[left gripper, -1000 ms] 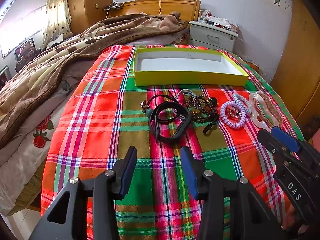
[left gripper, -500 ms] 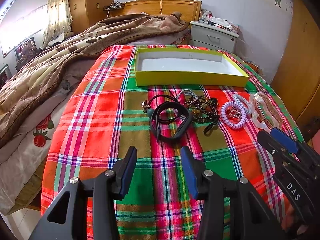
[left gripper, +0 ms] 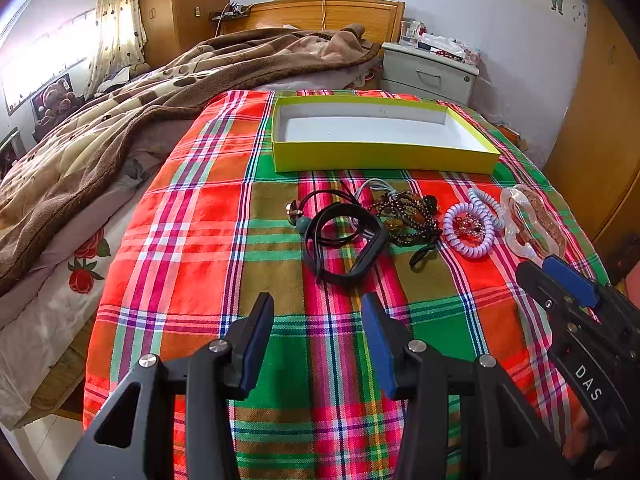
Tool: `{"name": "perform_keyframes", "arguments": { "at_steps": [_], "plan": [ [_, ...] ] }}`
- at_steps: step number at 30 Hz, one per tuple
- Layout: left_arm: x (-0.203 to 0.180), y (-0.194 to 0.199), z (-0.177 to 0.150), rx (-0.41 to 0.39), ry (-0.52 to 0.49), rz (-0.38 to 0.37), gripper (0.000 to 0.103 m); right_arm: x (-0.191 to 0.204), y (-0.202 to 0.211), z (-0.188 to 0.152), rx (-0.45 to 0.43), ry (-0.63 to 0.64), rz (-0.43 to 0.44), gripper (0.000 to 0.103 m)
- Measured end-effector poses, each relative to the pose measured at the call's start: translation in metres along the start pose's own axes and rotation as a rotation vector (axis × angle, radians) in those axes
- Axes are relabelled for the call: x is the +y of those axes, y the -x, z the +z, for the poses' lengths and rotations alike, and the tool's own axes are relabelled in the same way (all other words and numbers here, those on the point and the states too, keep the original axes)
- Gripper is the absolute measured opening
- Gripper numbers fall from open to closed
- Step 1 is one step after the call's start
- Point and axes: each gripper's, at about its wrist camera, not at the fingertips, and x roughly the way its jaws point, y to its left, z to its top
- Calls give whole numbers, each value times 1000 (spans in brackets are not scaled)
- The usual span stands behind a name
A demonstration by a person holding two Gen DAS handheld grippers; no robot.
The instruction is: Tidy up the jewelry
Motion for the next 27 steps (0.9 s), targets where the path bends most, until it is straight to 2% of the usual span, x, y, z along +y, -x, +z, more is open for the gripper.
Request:
{"name": "perform_keyframes", "arguments": {
  "at_steps": [23, 27],
  "plan": [
    [1, 1, 0, 3, 0, 0, 47, -4, 1, 4, -7, -9, -1, 38],
    [3, -2, 3, 14, 4, -20, 47, -9, 4, 8, -21, -16, -3, 38]
  ]
}}
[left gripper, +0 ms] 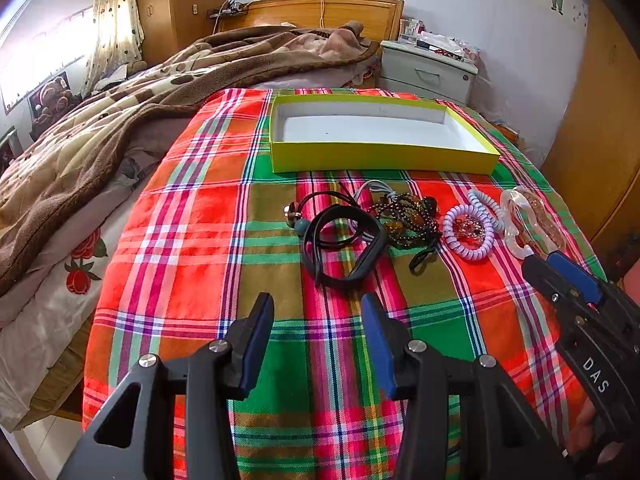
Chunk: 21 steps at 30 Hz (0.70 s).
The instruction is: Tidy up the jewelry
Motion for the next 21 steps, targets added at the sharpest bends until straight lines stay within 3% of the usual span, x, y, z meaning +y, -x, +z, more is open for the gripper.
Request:
{"name": "perform_keyframes", "arguments": {
  "at_steps": [4, 8, 15, 21],
  "plan": [
    [5, -3, 5, 7, 10, -29, 47, -11, 7, 3, -30, -10, 5, 38],
    [15, -7, 13, 13, 47, -101, 47, -33, 11, 9, -43, -48, -45, 38],
    [23, -17, 25, 44, 50, -151, 47, -69, -2, 22, 0, -88, -104, 39],
    [29, -22, 34, 60, 64, -177, 47, -71, -6, 30, 3, -86, 99, 43]
  ]
}}
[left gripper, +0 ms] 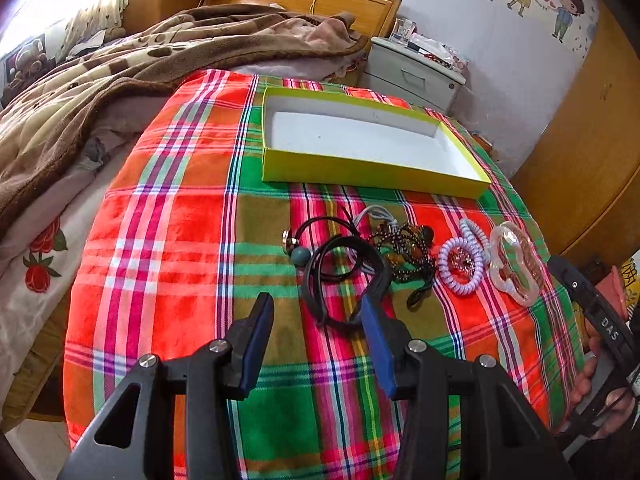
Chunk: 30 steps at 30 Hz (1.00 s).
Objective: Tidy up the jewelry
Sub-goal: 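Grasp the pink claw clip with the right tool while the left tool grasps the black band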
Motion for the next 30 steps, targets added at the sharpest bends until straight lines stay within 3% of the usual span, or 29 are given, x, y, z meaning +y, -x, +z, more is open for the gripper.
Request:
{"name": "perform_keyframes", "arguments": {
  "at_steps": [2, 5, 10, 16, 18, 20, 30],
  "plan": [
    [0, -1, 2, 7, -11, -10, 47, 2, -9, 2, 28, 26, -7, 62],
    [4, -6, 4, 30, 13, -59, 48, 6, -18, 3, 62, 61, -17, 62],
    [7, -11, 7, 43, 14, -49, 49, 13, -37, 3, 125, 135, -48, 62],
    [7, -16, 6, 70, 8, -56, 50, 12, -43, 1, 141, 152, -79, 62],
    [8, -18, 7, 80, 14, -65, 50, 12, -42, 0, 136, 146, -79, 55],
    [10, -19, 7, 80, 15, -57, 50, 12, -43, 1, 136, 143, -80, 38],
    [20, -25, 17, 86, 42, -3, 49, 10, -35, 2, 105, 113, -98, 37]
  ]
}}
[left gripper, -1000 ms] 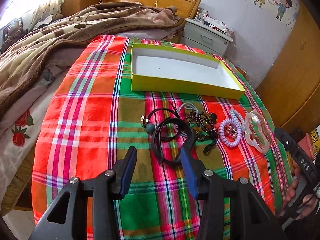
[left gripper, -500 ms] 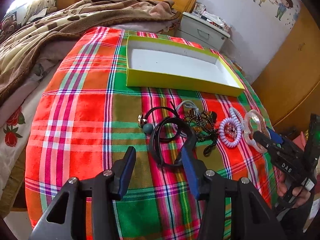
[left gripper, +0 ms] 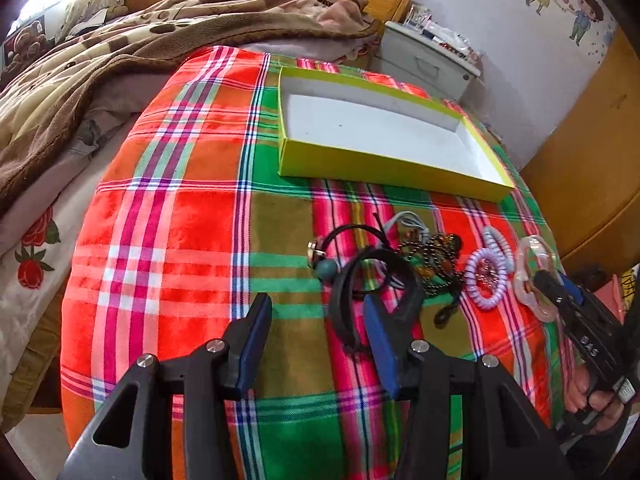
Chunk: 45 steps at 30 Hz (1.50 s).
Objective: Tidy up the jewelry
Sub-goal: 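Grasp the pink claw clip with the right tool while the left tool grasps the black band, then carry both items into the yellow box and open both tools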
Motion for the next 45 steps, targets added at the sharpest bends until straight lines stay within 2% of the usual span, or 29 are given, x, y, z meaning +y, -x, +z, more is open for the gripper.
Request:
{"name": "perform_keyframes", "arguments": {
  "at_steps": [2, 6, 9, 14, 16, 19, 22, 27, 36, 45],
  "plan": [
    [-2, -1, 2, 4, -12, -11, 49, -2, 2, 0, -6, -12, -2, 37],
    [-14, -11, 2, 29, -74, 44, 49, -6, 6, 3, -21, -36, -3, 37],
    [-19, -12, 2, 32, -92, 46, 49, -10, 9, 6, -35, -56, -1, 37],
    [-20, -13, 3, 30, -94, 75, 40, -13, 11, 10, -50, -74, 2, 37],
    [-19, -14, 4, 30, -86, 76, 30, -13, 11, 11, -54, -73, 3, 37],
    [-17, -14, 6, 36, -71, 42, 18, -14, 10, 14, -56, -79, 4, 37],
    [-18, -16, 6, 42, -68, 27, 14, -15, 10, 15, -58, -80, 7, 37],
    [-17, -11, 8, 27, -65, 24, 14, -13, 13, 17, -69, -77, 9, 37],
    [-11, 8, 17, -15, -37, -24, 14, -7, 20, 27, -98, -75, 6, 37],
    [-5, 22, 50, -77, -24, -27, 14, -3, 17, 53, -111, -59, 15, 37]
  ]
}}
